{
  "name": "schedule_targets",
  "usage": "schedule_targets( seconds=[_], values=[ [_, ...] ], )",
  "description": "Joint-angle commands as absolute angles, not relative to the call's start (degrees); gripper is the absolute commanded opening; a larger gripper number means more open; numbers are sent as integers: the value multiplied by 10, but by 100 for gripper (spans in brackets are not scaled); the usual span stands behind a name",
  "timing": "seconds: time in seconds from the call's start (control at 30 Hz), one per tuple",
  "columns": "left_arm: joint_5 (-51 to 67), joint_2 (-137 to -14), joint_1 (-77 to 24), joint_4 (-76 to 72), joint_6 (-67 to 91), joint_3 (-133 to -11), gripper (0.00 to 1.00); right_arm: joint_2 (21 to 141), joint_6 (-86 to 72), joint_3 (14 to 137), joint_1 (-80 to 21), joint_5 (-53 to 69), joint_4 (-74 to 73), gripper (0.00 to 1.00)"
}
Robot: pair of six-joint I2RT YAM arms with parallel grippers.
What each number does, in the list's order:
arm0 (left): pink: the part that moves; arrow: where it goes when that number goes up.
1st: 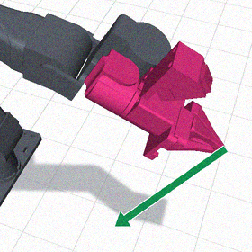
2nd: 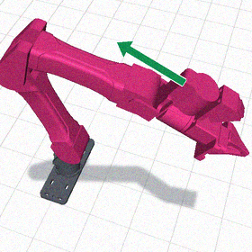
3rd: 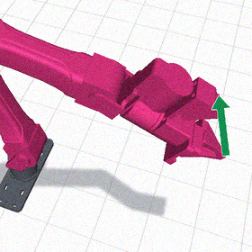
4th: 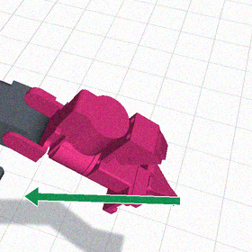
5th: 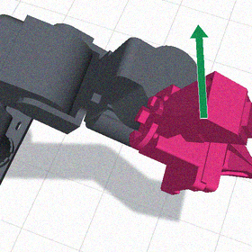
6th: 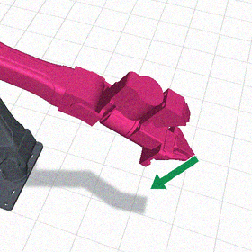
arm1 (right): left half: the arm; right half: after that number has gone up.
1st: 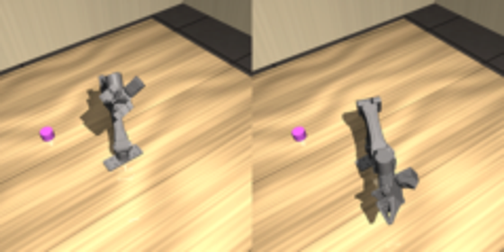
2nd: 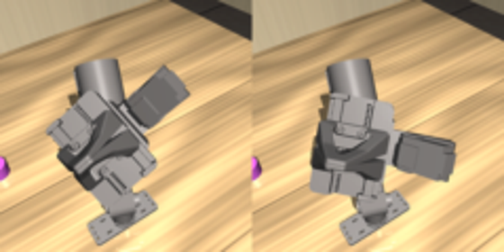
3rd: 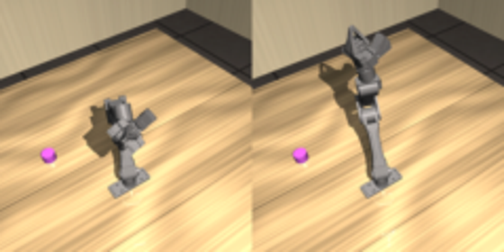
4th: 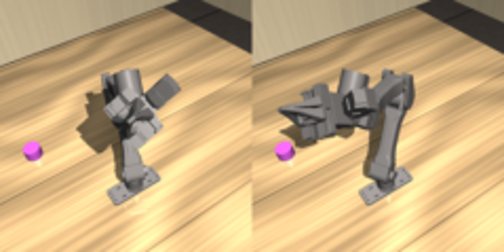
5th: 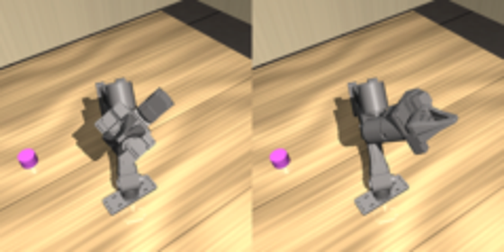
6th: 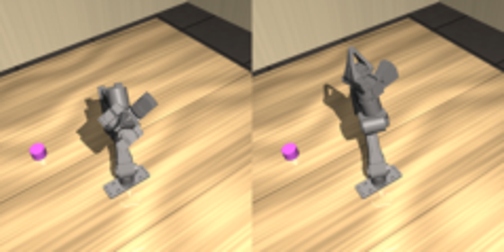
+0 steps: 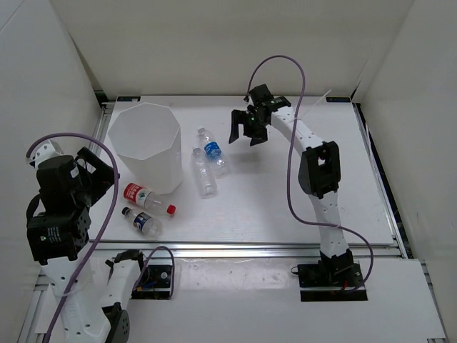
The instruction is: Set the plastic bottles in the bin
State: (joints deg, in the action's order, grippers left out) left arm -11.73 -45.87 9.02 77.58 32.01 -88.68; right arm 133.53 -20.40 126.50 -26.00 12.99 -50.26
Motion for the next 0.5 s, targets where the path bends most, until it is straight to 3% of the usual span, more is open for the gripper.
schedule_targets(
  seconds=[0.0,0.1,0.43,0.47],
  values=[
    [-94,-461,94,818,306,-878,100,1349,-197,1265,-262,259,-421,100],
    [-94,-471,94,818,306,-865,100,1387,-223,1273,-279,321,-374,100],
    [-134,-471,94,818,301,-882,100,1478,-278,1314,-316,332,-319,100],
    [-139,-471,94,818,294,-882,100,1478,-278,1301,-316,317,-319,94]
  ],
)
